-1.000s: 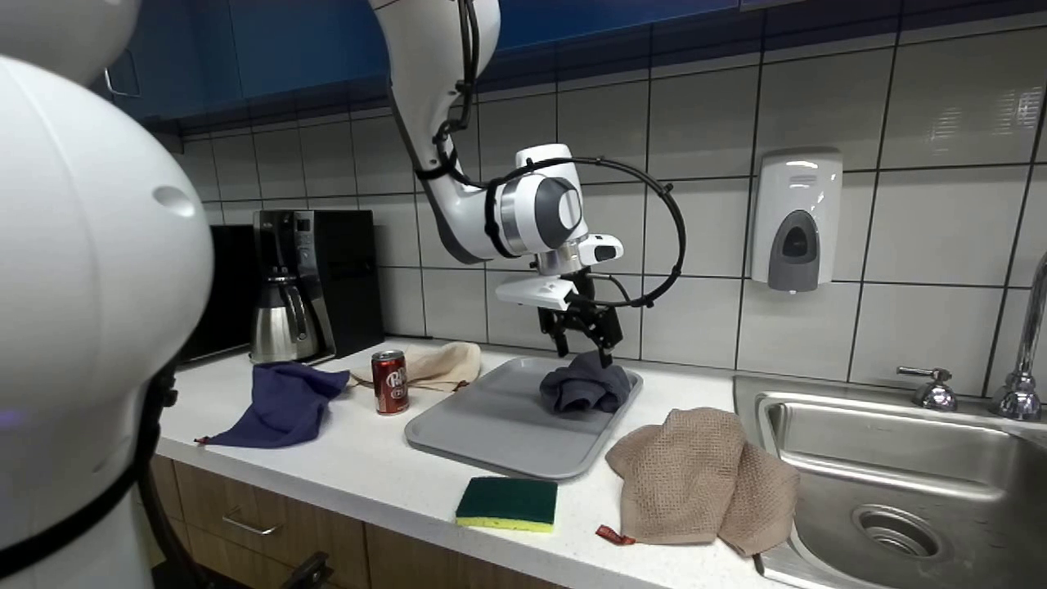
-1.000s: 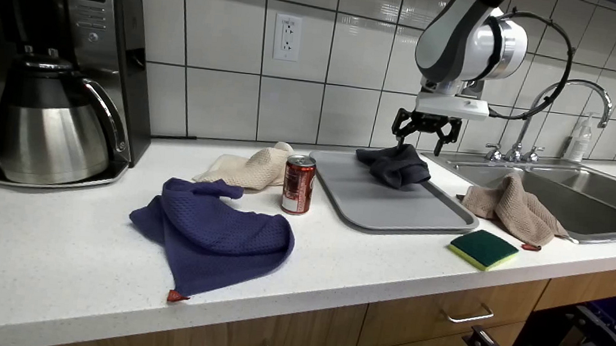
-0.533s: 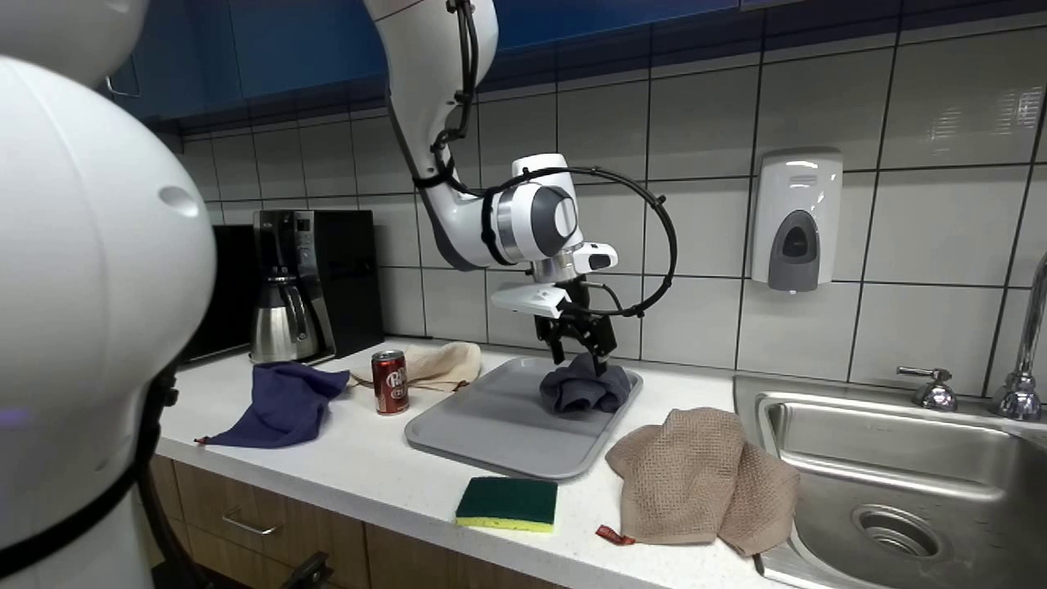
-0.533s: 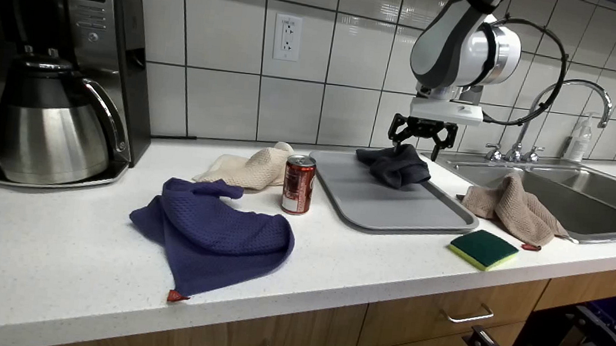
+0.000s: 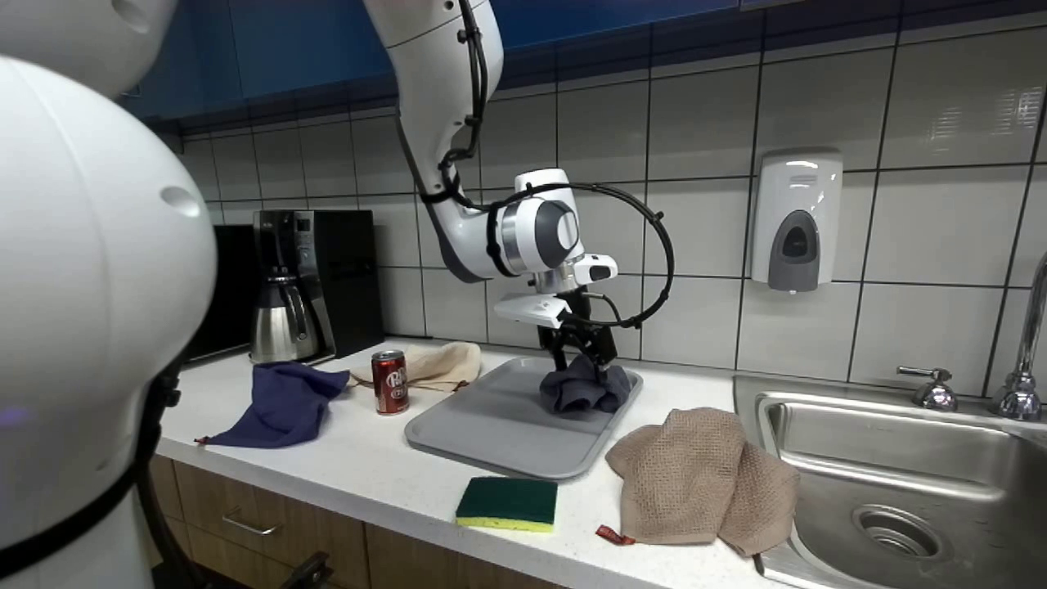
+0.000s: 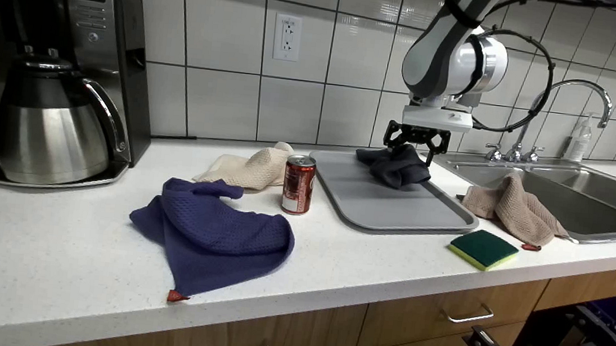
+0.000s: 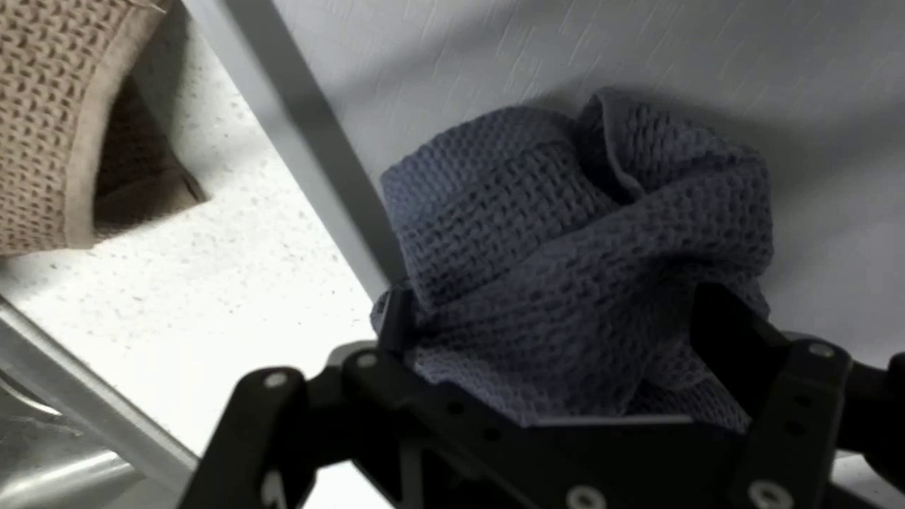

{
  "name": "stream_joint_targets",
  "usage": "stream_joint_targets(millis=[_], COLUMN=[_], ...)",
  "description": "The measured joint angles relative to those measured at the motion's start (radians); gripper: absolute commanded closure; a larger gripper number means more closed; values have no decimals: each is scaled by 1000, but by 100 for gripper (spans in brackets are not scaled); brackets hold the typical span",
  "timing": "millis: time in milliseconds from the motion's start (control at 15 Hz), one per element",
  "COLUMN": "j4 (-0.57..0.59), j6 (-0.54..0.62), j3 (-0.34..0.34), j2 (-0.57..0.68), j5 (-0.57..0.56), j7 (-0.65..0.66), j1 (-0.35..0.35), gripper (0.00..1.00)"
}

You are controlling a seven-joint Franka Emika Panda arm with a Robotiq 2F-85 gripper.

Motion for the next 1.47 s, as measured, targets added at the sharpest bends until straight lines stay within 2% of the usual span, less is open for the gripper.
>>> stream_joint_targets(millis=[67, 133, 200, 333, 400, 600, 933, 1467], j4=[9, 17, 25, 40, 47, 64, 81, 88], j6=[-3, -6, -10, -19, -23, -33, -44, -53], j3=[0, 0, 0, 0, 0, 0, 0, 0], j2=[10, 19, 28, 46, 55, 78, 94, 94], j5=[0, 0, 0, 0, 0, 2, 4, 5], j7=[1, 2, 3, 3, 3, 3, 3, 3], j1=[1, 1, 2, 3, 3, 3, 3, 3], gripper=[0, 5, 26, 31, 37, 62, 99, 97])
